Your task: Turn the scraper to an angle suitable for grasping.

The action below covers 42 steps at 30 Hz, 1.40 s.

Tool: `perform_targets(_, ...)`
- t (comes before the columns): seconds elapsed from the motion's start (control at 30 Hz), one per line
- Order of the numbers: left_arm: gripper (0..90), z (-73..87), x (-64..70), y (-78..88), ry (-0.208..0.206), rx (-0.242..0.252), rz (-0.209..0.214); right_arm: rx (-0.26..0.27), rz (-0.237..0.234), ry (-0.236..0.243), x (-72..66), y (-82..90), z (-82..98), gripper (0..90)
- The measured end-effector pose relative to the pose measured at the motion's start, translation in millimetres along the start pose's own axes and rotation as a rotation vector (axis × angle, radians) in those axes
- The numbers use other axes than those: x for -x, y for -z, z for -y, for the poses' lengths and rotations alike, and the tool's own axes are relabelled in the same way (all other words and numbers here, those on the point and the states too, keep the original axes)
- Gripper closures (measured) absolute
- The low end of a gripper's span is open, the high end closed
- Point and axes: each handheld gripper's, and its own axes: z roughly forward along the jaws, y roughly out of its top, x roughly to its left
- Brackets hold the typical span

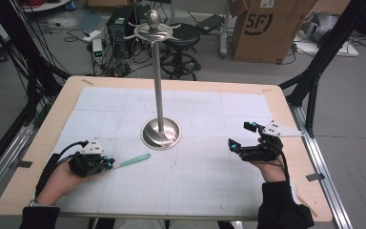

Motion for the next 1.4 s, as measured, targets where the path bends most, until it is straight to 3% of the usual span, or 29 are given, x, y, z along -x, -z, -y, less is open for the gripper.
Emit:
perform_targets(0.13, 89.9, -1.6, 8.3, -1.4, -0.062, 0.003, 0.041, -0.001, -0.001, 0.001, 0.6, -0.7, 0.2, 6.0)
perform_targets(0.3, 89.9, -2.6, 11.7, -3.2, -0.062, 0.009, 0.086, -0.003, -0.005, 0.002, 0.8, -1.4, 0.2, 6.1)
perform_targets(0.43, 89.8, -3.2, 11.1, -3.7, -0.042, 0.027, 0.085, -0.003, -0.004, 0.002, 1.0, -1.4, 0.2, 6.0)
perform_targets(0.67, 89.1, -12.3, 6.3, 11.8, 0.043, 0.189, 0.091, 0.000, -0.003, 0.000, 1.8, -0.8, 0.0, 6.0)
perform_targets(0.73, 80.4, -14.9, 7.4, 16.4, 0.040, 0.239, 0.090, -0.005, -0.007, 0.002, 1.4, -1.6, 0.1, 6.1)
perform_targets(0.83, 78.2, -18.4, 9.9, 22.1, 0.033, 0.300, 0.084, -0.001, -0.007, 0.003, 1.7, -2.1, -0.1, 6.1)
perform_targets(0.93, 69.4, -22.3, 11.4, 27.8, 0.026, 0.358, 0.098, 0.001, -0.005, -0.001, 2.3, -2.4, -1.0, 6.0)
perform_targets(1.07, 53.8, -26.0, 11.4, 34.9, 0.019, 0.447, 0.094, -0.008, -0.007, 0.005, 1.8, -4.4, -1.0, 6.0)
perform_targets(1.2, 45.7, -22.5, 10.0, 38.7, 0.025, 0.466, 0.041, -0.010, -0.007, 0.004, 2.6, -6.8, -1.3, 6.1)
perform_targets(1.37, 36.7, -18.5, 6.2, 40.8, 0.016, 0.476, 0.018, -0.015, -0.018, 0.004, 1.7, -10.2, -2.2, 6.0)
perform_targets(1.4, 31.1, -18.8, 7.0, 40.3, 0.012, 0.475, 0.007, -0.015, -0.018, 0.005, 1.8, -10.6, -2.1, 6.0)
